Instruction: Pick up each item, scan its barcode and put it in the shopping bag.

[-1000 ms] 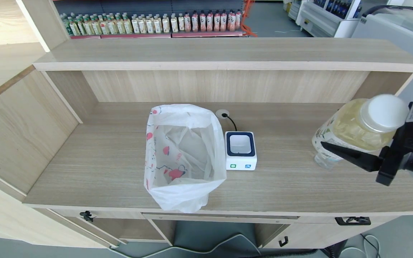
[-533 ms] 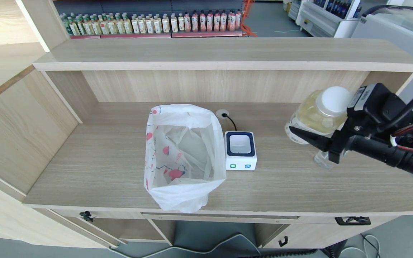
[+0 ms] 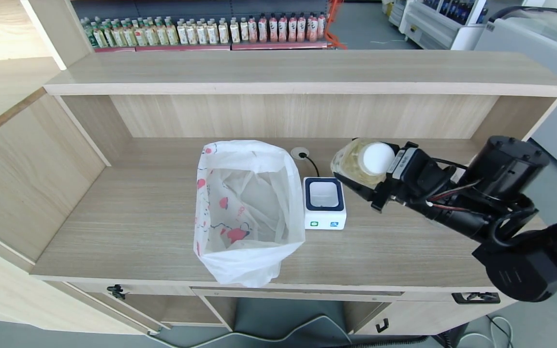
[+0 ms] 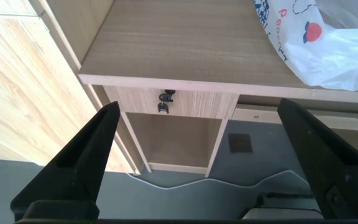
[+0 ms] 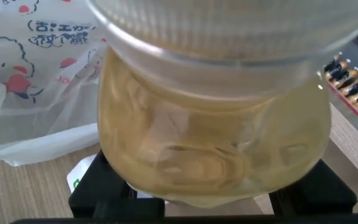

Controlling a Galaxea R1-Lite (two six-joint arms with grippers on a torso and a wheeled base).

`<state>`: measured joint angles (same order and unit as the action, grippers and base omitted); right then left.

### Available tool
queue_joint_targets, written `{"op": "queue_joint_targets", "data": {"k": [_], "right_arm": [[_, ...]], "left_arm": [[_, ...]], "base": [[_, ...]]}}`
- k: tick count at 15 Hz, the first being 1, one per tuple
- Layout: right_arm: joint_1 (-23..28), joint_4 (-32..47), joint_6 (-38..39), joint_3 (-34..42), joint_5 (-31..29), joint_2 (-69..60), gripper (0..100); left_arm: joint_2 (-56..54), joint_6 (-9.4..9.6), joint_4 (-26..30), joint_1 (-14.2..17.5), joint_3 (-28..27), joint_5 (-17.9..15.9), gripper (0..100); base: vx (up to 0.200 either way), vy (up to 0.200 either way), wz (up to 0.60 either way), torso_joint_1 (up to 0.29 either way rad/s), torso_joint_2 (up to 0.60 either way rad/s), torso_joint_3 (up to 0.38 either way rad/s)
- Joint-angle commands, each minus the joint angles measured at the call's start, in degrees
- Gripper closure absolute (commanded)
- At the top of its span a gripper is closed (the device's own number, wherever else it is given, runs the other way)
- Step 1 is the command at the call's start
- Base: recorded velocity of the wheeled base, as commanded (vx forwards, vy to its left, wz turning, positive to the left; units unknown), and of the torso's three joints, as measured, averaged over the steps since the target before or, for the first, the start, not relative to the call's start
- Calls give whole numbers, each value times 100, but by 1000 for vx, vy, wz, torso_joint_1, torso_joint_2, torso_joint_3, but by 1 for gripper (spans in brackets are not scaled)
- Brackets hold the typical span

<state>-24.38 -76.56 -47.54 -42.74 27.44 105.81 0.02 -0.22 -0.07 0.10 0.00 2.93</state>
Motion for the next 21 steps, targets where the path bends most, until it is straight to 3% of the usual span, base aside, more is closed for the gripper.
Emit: {"op": "queue_joint_targets", "data": {"k": [1, 10, 16, 21], "right_arm": [[4, -87, -150, -33, 139, 414, 100], [109, -1344, -1249, -367, 1044, 1196, 100], [364, -1344, -2136, -490, 1519, 1380, 100], [381, -1344, -2347, -437, 1853, 1468, 100]], "left_arm": [[-2, -4, -1, -1, 0, 6, 0], [-2, -4, -1, -1, 0, 6, 0], [-2, -4, -1, -1, 0, 6, 0], [-2, -4, -1, -1, 0, 6, 0]], "base": [[0, 0, 0, 0, 0, 0], [0, 0, 0, 0, 0, 0], [0, 0, 0, 0, 0, 0], [0, 0, 0, 0, 0, 0]]}}
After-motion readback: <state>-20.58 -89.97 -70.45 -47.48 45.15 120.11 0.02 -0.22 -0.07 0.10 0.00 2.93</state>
